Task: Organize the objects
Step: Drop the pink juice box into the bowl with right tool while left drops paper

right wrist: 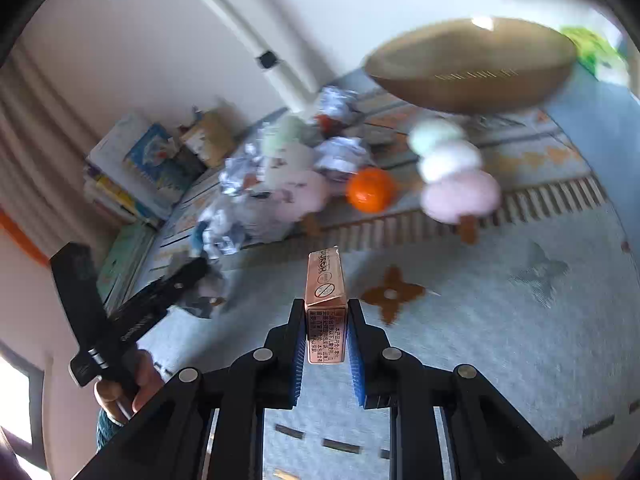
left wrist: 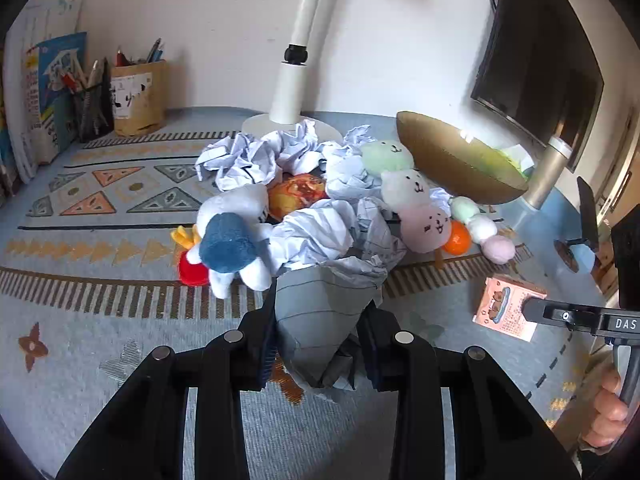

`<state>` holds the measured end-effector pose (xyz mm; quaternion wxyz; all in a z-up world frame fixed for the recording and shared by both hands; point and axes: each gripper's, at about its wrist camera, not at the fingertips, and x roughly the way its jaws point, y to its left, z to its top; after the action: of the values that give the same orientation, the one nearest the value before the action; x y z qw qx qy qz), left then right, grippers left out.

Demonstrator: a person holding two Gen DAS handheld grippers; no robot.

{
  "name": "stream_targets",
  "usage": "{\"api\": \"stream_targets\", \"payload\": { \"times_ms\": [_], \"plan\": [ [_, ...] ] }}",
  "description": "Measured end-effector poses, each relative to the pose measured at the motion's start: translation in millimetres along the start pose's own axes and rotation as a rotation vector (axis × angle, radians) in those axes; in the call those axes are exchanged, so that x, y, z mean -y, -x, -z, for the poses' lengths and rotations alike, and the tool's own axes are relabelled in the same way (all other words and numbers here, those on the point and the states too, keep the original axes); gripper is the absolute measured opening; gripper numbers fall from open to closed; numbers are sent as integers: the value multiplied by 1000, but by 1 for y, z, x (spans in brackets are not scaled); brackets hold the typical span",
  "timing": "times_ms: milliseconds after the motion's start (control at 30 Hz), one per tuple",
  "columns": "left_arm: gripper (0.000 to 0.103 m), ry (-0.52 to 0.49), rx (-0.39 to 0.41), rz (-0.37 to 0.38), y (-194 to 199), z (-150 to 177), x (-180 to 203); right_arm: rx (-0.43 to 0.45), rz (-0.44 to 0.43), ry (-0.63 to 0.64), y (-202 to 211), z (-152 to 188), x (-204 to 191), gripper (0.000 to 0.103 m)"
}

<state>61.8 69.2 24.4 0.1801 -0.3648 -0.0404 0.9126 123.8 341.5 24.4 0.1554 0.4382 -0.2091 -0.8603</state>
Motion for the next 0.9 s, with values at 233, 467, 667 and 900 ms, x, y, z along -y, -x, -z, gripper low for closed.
{"api": "stream_targets", "payload": {
  "times_ms": [233, 467, 667, 900],
  "plan": [
    [33, -91, -16, -39, -4, 4, 16, -42, 144, 69, 5, -3, 17, 27],
    [33, -83, -27, -26, -5, 5, 14, -38, 134, 283, 22, -6, 16, 80],
    [33, -49, -26, -22, -5, 4, 9, -108, 222, 568, -15, -10, -11, 81],
    [33, -68, -35, -18, -6, 4, 12, -167, 243, 555, -43, -17, -26, 42]
  ]
}}
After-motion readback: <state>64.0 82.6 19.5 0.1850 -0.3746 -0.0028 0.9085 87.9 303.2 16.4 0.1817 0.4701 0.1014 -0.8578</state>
